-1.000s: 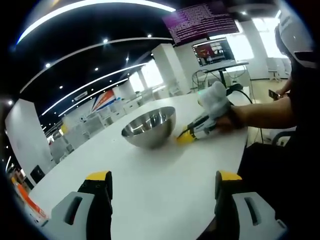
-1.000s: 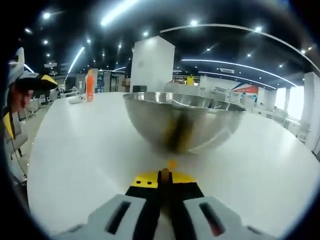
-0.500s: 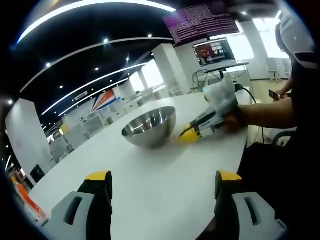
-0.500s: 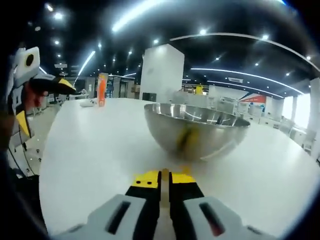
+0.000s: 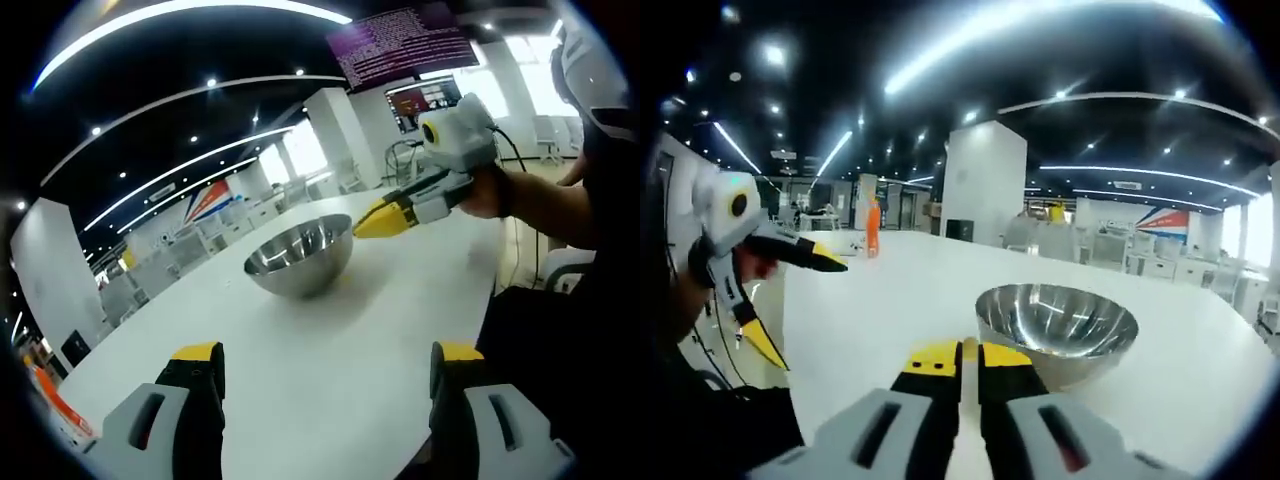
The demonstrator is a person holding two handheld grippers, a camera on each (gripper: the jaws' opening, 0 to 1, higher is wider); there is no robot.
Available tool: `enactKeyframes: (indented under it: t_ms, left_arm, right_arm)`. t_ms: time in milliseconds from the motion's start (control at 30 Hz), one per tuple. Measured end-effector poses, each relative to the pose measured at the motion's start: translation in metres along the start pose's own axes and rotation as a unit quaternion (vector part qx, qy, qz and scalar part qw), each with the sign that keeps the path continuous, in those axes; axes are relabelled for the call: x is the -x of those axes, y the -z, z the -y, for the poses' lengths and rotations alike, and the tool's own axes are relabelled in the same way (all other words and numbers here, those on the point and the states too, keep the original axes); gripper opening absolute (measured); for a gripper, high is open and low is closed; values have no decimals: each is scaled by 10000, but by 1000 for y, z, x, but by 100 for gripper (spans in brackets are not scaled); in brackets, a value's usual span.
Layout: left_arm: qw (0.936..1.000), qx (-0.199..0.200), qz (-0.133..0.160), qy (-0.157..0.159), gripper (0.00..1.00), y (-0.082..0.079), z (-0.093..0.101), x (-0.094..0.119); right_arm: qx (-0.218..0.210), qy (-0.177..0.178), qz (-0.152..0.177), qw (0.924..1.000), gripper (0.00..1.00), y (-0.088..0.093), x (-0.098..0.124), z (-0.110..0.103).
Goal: Pick up the QQ candy scattered on the table and place it into the stainless steel bowl on the table
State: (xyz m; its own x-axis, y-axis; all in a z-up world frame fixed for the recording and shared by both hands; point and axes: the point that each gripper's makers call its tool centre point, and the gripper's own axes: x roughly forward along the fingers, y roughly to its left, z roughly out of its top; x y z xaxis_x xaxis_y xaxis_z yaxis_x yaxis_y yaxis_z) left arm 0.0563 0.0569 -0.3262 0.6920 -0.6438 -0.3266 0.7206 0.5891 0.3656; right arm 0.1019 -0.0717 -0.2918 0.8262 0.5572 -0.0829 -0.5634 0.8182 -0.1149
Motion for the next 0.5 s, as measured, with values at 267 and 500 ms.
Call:
enactKeyframes:
  t_ms: [267,500]
  left_arm:
    - [10000,2,14,5,85,0,0,1]
    - [10000,7,17,-15,85,0,-1,3]
  right_arm:
    - [212,18,288,9994,7,-33,7,0]
    - [477,255,488,9973,7,-58,6,19]
